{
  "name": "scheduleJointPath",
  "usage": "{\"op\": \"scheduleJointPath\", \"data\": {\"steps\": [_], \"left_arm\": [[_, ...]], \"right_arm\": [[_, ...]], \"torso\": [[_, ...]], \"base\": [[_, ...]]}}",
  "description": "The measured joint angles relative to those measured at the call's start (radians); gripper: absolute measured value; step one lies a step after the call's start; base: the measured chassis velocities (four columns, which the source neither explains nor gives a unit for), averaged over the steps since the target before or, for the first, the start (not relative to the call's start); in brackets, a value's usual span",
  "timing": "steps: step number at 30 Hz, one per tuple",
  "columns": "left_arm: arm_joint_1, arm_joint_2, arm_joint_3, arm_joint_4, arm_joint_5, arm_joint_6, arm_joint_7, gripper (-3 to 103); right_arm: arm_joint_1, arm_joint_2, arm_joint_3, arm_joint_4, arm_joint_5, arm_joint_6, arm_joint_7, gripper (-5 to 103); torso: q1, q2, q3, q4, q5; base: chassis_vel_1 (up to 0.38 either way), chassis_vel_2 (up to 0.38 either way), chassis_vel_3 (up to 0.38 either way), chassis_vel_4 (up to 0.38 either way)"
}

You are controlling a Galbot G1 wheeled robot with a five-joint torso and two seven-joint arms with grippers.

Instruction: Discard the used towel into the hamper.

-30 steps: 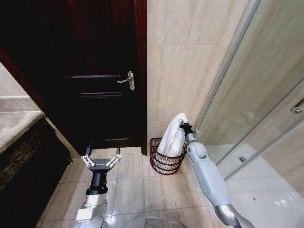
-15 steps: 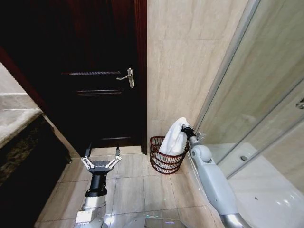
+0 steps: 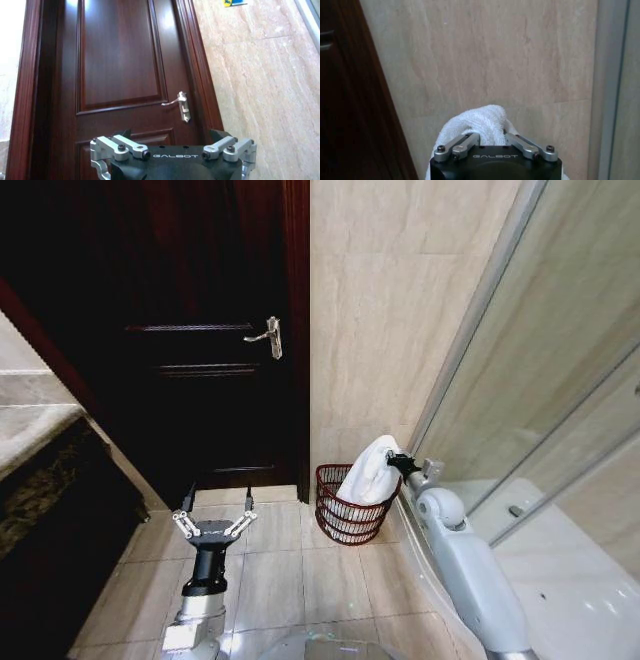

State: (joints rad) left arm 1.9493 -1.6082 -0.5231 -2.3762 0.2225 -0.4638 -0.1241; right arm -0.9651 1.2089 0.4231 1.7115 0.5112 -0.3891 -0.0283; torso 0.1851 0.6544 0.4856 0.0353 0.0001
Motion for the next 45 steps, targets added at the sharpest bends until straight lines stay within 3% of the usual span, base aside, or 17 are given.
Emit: {"op": "scheduleJointPath", "data": {"steps": [9,15,30,39,45], "left_arm": [[-0.037,0.000,0.009,0.014,-0.008,0.042,-0.066,100],[-0.037,0.000,0.017,0.013,-0.003,0.051,-0.067,100],[-0.052,0.000,0.031,0.014,0.017,0.070,-0.066,100],[-0.049,0.000,0.014,0.025,-0.007,0.060,-0.061,100],[-0.049,0.000,0.006,0.031,-0.024,0.056,-0.059,100]], "right_arm": [[-0.008,-0.036,-0.001,-0.017,-0.012,-0.016,-0.036,9],[-0.005,-0.041,-0.001,-0.035,-0.012,-0.016,-0.044,9],[0.013,-0.048,-0.020,-0.065,-0.018,-0.016,-0.049,9],[0.060,-0.041,-0.067,-0.078,-0.081,-0.124,-0.052,9],[0.119,-0.037,-0.116,-0.104,-0.066,-0.181,-0.023,9]], "torso": [[-0.004,-0.012,-0.008,-0.0001,0.0000],[-0.004,-0.012,-0.008,-0.0002,0.0000],[-0.029,-0.072,-0.043,-0.0001,-0.0001],[-0.048,-0.117,-0.068,-0.0002,-0.0002],[-0.057,-0.138,-0.080,-0.0001,-0.0002]], "base": [[0.000,0.000,0.000,0.000],[0.000,0.000,0.000,0.000],[0.000,0.000,0.000,0.000],[0.000,0.000,0.000,0.000],[0.000,0.000,0.000,0.000]]}}
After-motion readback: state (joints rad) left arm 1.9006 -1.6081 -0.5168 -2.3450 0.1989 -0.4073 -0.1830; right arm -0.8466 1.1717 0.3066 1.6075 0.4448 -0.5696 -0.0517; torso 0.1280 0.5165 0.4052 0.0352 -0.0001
